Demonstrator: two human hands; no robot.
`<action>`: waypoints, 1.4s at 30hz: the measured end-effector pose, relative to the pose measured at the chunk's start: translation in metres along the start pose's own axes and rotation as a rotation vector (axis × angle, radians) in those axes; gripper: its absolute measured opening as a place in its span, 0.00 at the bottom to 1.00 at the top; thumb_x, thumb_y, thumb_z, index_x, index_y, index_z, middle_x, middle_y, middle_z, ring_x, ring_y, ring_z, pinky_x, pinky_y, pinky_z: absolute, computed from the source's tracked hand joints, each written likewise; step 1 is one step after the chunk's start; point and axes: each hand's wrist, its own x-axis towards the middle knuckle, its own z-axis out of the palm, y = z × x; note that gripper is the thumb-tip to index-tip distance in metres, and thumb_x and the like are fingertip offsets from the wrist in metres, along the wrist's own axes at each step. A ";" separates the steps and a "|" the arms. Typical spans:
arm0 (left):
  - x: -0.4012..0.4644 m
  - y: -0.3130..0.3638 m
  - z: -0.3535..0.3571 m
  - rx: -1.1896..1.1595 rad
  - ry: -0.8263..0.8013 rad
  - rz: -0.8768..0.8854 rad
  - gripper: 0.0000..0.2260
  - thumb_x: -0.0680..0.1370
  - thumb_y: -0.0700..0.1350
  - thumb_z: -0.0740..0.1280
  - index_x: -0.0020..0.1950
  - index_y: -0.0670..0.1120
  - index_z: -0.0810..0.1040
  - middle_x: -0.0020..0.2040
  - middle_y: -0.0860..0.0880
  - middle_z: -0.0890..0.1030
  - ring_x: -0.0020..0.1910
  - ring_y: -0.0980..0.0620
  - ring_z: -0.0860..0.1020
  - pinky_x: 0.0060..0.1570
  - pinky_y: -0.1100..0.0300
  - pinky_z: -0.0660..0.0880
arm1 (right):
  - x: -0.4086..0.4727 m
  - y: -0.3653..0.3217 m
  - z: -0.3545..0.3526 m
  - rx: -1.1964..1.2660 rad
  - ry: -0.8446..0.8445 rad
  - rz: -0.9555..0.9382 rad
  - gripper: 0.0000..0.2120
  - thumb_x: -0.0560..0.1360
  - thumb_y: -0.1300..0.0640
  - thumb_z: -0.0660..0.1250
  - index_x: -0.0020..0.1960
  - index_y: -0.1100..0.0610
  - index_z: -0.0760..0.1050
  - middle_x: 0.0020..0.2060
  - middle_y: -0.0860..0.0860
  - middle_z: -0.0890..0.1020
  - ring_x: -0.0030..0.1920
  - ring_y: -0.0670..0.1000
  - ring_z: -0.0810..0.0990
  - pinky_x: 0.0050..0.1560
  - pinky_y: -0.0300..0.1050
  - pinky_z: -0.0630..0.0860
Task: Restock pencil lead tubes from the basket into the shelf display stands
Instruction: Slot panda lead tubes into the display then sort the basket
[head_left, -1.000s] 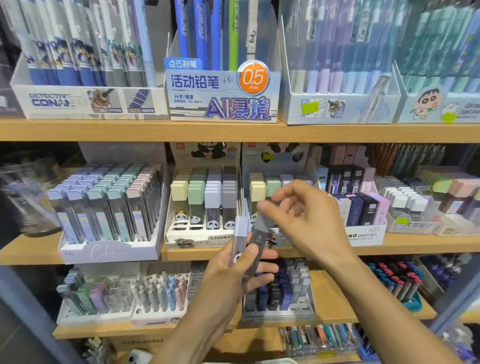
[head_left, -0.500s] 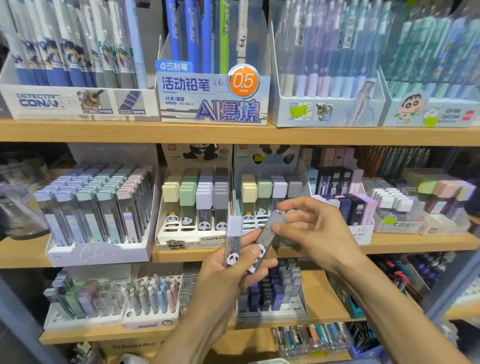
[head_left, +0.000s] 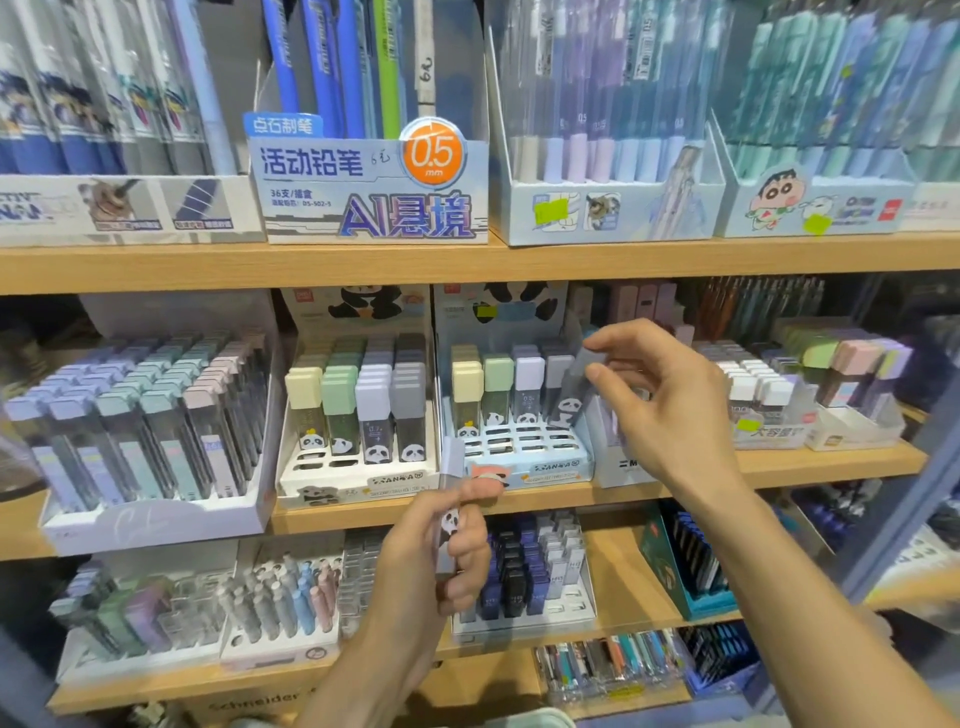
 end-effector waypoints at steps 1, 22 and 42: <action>0.000 0.000 -0.001 -0.005 -0.013 0.006 0.18 0.83 0.49 0.56 0.60 0.40 0.79 0.33 0.49 0.62 0.25 0.52 0.57 0.25 0.63 0.54 | 0.001 0.000 0.000 -0.001 -0.013 -0.006 0.10 0.78 0.64 0.71 0.55 0.51 0.81 0.47 0.37 0.83 0.49 0.40 0.83 0.53 0.32 0.78; 0.001 0.006 0.006 -0.088 0.194 0.073 0.07 0.82 0.38 0.66 0.59 0.38 0.75 0.44 0.42 0.85 0.41 0.38 0.85 0.40 0.54 0.83 | 0.002 0.019 0.018 -0.372 -0.036 -0.172 0.12 0.74 0.62 0.76 0.56 0.53 0.84 0.49 0.50 0.76 0.52 0.53 0.76 0.51 0.45 0.72; -0.002 0.008 0.006 0.048 0.124 0.128 0.18 0.70 0.48 0.75 0.59 0.44 0.84 0.52 0.44 0.88 0.51 0.45 0.87 0.51 0.55 0.80 | -0.014 -0.030 0.018 0.283 -0.253 0.116 0.17 0.75 0.64 0.74 0.60 0.49 0.76 0.42 0.53 0.85 0.45 0.54 0.84 0.50 0.53 0.82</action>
